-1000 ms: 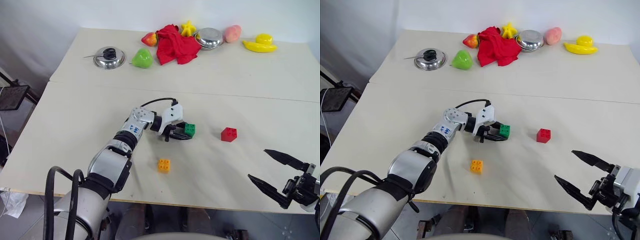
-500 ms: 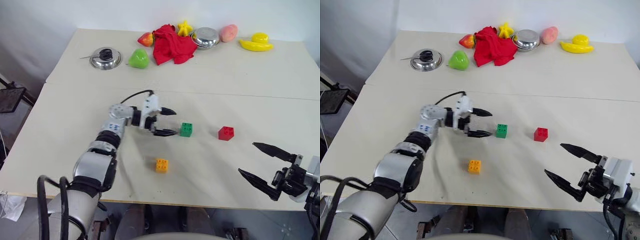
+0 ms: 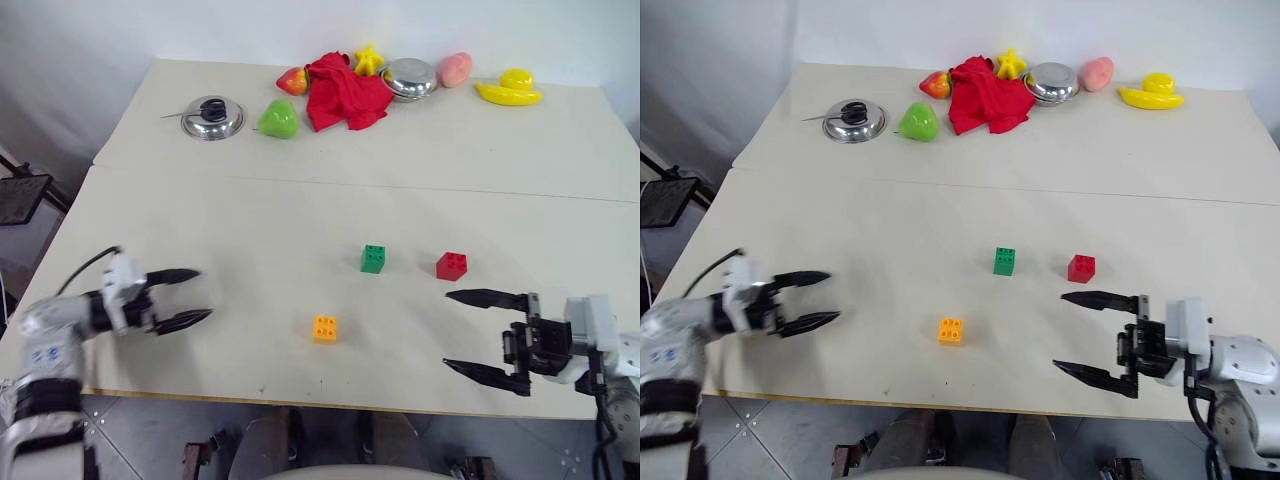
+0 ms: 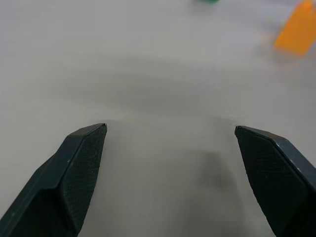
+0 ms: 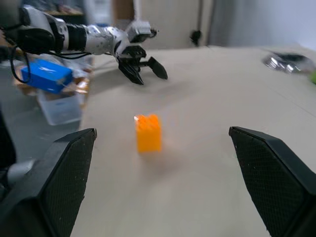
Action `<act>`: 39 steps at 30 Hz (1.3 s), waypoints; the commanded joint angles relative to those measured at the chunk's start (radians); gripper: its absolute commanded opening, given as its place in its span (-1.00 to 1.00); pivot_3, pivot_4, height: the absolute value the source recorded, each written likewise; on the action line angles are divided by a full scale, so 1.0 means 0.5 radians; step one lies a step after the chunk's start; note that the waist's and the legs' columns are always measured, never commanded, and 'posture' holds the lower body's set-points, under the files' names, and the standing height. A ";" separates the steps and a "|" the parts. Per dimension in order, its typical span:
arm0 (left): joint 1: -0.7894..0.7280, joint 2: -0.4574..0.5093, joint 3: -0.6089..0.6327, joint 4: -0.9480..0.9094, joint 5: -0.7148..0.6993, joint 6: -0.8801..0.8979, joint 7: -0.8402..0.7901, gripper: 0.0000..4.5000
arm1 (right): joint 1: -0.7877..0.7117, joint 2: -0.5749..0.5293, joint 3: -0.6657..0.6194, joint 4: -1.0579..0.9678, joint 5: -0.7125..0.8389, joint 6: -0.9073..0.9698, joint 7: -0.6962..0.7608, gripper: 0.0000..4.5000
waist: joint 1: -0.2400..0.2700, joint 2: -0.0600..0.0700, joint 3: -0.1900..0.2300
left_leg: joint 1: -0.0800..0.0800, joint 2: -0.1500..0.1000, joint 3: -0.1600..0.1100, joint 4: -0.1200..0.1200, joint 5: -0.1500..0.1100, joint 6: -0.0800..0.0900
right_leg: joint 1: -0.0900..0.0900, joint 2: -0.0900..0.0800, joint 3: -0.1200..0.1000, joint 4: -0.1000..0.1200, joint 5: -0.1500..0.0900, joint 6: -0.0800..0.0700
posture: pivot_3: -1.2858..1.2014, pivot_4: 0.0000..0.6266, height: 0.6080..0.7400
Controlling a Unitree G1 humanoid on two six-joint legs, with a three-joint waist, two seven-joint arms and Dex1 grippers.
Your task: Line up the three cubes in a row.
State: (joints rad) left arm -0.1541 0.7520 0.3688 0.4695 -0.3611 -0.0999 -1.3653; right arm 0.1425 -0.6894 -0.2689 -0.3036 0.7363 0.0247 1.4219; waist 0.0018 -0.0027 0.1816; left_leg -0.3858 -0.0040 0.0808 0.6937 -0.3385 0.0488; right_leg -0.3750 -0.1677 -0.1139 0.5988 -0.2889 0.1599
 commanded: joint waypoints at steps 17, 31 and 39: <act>0.012 -0.240 -0.777 -1.052 -0.032 0.304 0.128 0.95 | 0.055 -0.141 -0.206 0.345 -0.058 -0.121 0.188 1.00 | 0.031 0.006 -0.003 | 0.001 0.001 0.006 0.000 -0.002 -0.001 | 0.000 0.004 -0.001 -0.001 0.002 -0.004 | 0.03 -0.52 1.00; -0.262 -0.654 -1.168 -0.699 0.248 0.115 0.331 0.41 | 0.187 -0.069 -0.231 0.171 -0.089 -0.116 -0.002 1.00 | 0.053 0.011 -0.005 | 0.004 0.001 0.014 0.001 -0.003 0.000 | 0.000 0.003 0.006 -0.002 0.003 -0.003 | 0.03 -0.52 1.00; -0.309 -0.699 -1.161 -0.657 0.201 0.093 0.296 -0.35 | 0.218 -0.057 -0.228 0.123 -0.087 -0.107 -0.071 1.00 | 0.054 0.013 -0.007 | 0.004 0.000 0.014 0.005 -0.005 0.003 | 0.002 0.001 0.006 -0.002 0.003 -0.001 | 0.03 -0.52 1.00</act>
State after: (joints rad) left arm -0.3014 0.4126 -0.1983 0.1343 -0.2400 -0.0552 -1.2027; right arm 0.2469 -0.7203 -0.3635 -0.2129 0.6871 -0.0220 1.3926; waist 0.0288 0.0038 0.1782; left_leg -0.3839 -0.0039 0.0876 0.6964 -0.3409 0.0504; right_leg -0.3743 -0.1671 -0.1109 0.5980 -0.2872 0.1592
